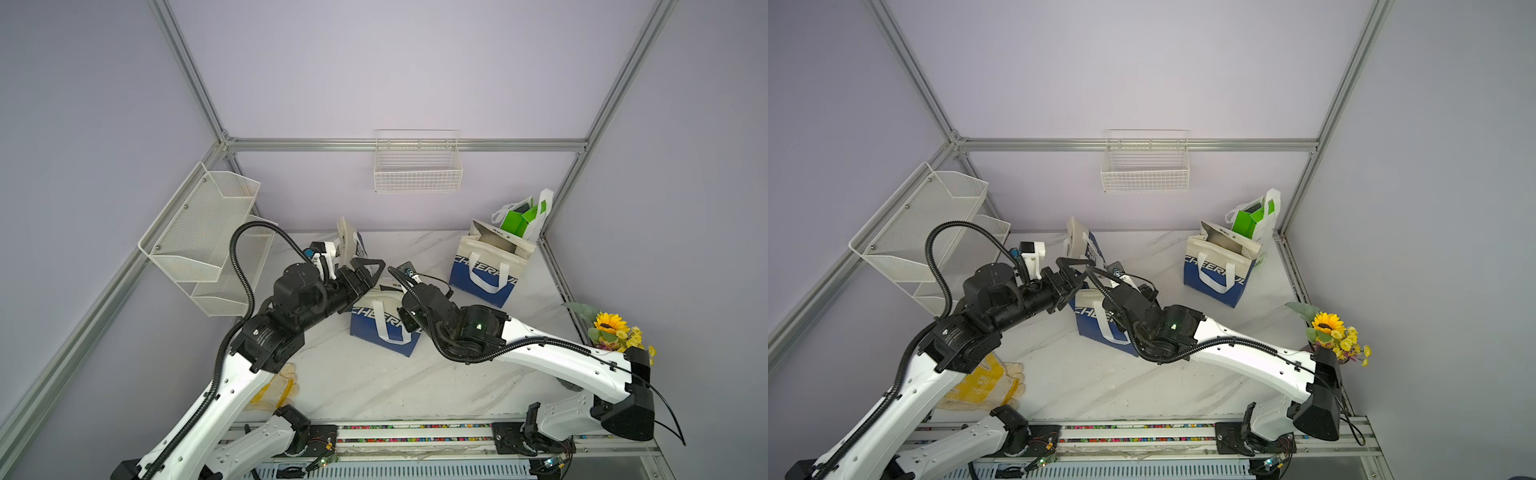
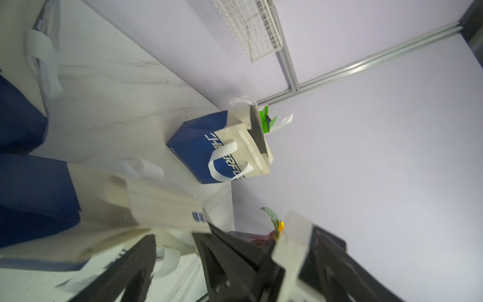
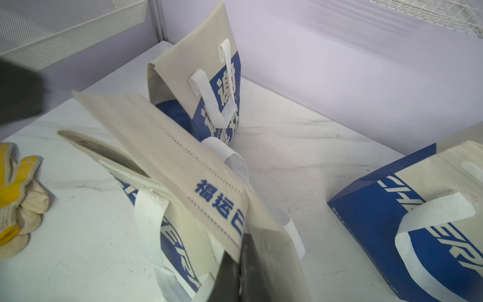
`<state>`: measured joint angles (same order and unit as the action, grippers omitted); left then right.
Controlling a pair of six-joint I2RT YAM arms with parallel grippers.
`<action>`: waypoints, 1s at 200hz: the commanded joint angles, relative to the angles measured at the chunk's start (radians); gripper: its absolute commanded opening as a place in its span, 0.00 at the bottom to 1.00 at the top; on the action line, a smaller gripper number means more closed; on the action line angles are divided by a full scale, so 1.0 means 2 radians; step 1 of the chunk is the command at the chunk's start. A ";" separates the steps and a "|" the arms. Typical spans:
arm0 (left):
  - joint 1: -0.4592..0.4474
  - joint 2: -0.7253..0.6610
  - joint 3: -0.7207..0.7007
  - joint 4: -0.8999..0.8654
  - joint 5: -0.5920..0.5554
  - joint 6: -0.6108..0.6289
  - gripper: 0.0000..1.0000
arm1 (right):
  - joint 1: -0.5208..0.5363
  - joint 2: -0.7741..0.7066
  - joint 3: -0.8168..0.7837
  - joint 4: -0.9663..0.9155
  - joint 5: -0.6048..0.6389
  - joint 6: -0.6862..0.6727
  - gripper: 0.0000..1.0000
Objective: Open the takeout bag
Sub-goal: Open the takeout bag at the center of the board.
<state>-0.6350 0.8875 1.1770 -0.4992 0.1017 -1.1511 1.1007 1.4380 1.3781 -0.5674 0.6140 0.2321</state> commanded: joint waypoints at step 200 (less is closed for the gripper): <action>-0.114 0.045 -0.088 0.056 -0.201 -0.129 0.75 | 0.000 -0.098 -0.087 0.114 -0.050 -0.012 0.00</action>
<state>-0.8696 0.9581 1.0210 -0.3389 -0.1921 -1.3876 1.0893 1.2785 1.1595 -0.3439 0.5159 0.2550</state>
